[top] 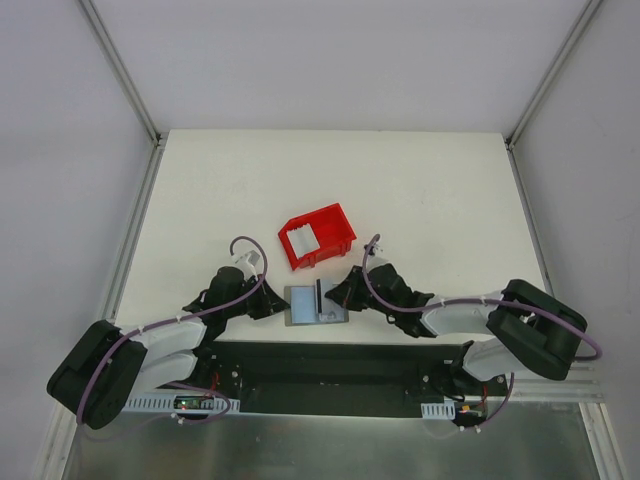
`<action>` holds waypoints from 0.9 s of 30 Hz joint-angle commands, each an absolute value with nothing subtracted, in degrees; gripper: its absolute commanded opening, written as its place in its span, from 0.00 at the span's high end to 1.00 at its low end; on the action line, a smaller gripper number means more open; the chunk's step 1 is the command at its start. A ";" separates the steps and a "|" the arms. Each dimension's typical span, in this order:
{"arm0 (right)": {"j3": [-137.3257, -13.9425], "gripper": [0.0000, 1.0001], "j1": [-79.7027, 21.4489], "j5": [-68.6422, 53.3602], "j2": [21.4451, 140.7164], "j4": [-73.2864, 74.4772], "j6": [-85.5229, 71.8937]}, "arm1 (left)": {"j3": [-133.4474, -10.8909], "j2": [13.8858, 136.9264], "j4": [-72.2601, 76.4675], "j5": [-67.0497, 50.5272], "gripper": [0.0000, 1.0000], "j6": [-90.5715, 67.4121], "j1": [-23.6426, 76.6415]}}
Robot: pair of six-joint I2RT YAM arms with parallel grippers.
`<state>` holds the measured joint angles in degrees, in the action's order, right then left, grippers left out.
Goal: Put the credit cards into the card holder
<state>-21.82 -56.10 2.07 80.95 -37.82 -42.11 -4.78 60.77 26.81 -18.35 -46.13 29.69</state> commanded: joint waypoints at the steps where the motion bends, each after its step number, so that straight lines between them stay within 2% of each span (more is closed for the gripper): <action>1: -20.31 1.00 -55.55 -1.32 79.45 -42.36 -44.12 | -2.37 61.79 21.36 -14.50 1.00 -44.91 30.32; 12: -18.20 1.00 -53.00 -6.85 86.47 -51.23 -47.98 | -2.46 61.61 21.36 -14.41 1.00 -44.74 30.32; 23: -16.26 1.00 -52.56 -11.95 101.15 -72.23 -55.98 | -2.72 61.87 21.45 -14.50 1.00 -44.47 30.32; 27: -15.73 0.99 -52.65 -12.04 101.51 -72.34 -56.08 | -2.72 61.87 21.45 -14.50 1.00 -44.47 30.32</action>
<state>-16.56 -52.31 -9.82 100.49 -67.42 -55.05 -4.78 60.75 26.81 -17.87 -46.13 29.69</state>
